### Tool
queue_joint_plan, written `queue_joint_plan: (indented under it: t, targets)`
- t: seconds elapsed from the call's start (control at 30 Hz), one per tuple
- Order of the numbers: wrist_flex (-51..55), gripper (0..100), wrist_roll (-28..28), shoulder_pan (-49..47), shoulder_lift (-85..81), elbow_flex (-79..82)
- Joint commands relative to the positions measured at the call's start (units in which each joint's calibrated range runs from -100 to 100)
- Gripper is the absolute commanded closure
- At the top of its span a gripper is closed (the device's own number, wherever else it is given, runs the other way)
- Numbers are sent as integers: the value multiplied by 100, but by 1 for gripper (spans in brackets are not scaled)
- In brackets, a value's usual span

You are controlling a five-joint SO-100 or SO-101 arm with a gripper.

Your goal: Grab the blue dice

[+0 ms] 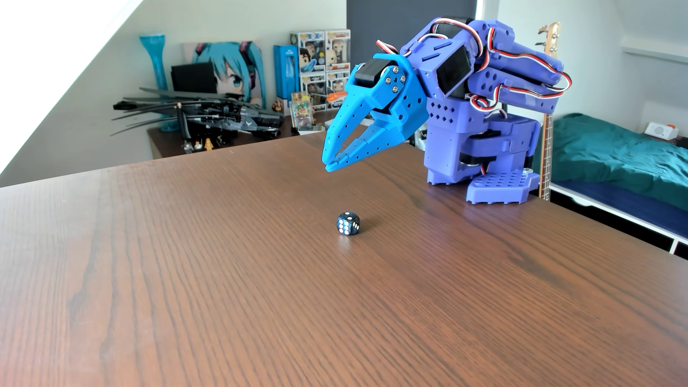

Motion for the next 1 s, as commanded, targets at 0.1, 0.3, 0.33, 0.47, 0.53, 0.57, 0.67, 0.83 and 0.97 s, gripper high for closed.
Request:
queue_joint_plan:
  t: [0.1, 0.3, 0.33, 0.47, 0.53, 0.57, 0.67, 0.83, 0.97]
  targets:
    - [20, 98, 6, 86, -58, 53]
    - [20, 98, 6, 86, -58, 53]
    - [20, 98, 6, 86, -58, 53]
    - [20, 98, 6, 69, -58, 53]
    - [20, 98, 6, 61, -58, 53]
    - [20, 98, 6, 61, -58, 53]
    - [20, 98, 6, 86, -58, 53]
    - [20, 98, 11, 53, -58, 53]
    - [20, 98, -4, 53, -58, 53]
